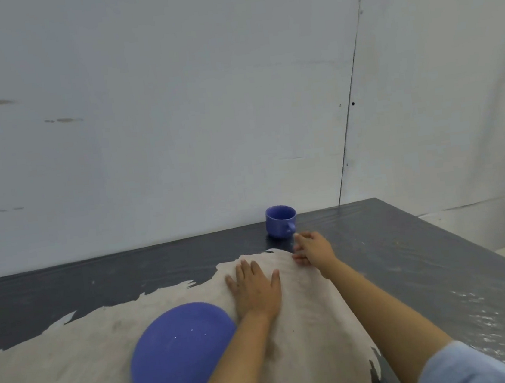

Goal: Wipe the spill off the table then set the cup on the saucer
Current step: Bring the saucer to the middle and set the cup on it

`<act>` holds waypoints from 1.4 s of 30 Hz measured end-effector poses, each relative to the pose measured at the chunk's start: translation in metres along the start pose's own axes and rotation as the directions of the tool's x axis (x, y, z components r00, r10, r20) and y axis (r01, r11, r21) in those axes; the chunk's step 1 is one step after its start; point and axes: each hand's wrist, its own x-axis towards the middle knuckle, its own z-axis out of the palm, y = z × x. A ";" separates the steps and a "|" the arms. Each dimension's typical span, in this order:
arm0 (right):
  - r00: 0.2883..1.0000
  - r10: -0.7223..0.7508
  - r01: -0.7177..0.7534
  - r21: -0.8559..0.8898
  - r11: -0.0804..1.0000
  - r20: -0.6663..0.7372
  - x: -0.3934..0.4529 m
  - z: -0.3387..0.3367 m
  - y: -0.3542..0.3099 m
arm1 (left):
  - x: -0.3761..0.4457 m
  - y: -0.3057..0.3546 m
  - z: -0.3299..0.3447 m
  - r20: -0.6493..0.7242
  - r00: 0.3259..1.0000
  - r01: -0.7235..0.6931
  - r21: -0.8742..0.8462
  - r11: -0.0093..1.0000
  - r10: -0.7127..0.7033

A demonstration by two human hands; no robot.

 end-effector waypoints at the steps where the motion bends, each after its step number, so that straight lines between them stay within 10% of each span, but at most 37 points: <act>1: 1.000 -0.007 0.007 0.018 1.000 0.002 0.004 0.003 -0.002 | 0.001 0.000 0.002 -0.008 1.000 0.000 -0.002 1.000 0.000; 19: 1.000 -0.019 0.016 0.253 0.967 0.009 0.031 0.002 0.010 | 0.005 0.000 0.009 -0.031 0.999 0.028 -0.035 0.999 -0.029; 27: 0.989 -0.080 0.043 0.276 0.960 0.125 -0.031 -0.025 0.000 | 0.010 -0.004 -0.036 0.123 0.990 0.109 -0.350 0.930 -0.070; 31: 0.979 -0.105 0.060 0.245 0.968 0.175 -0.062 -0.024 -0.009 | -0.001 -0.019 -0.067 0.041 0.997 0.074 -0.597 0.799 -0.062; 42: 0.944 -0.143 0.066 0.254 0.965 0.299 -0.155 0.033 -0.012 | -0.059 -0.098 -0.123 -0.144 0.976 0.048 -0.590 0.806 -0.164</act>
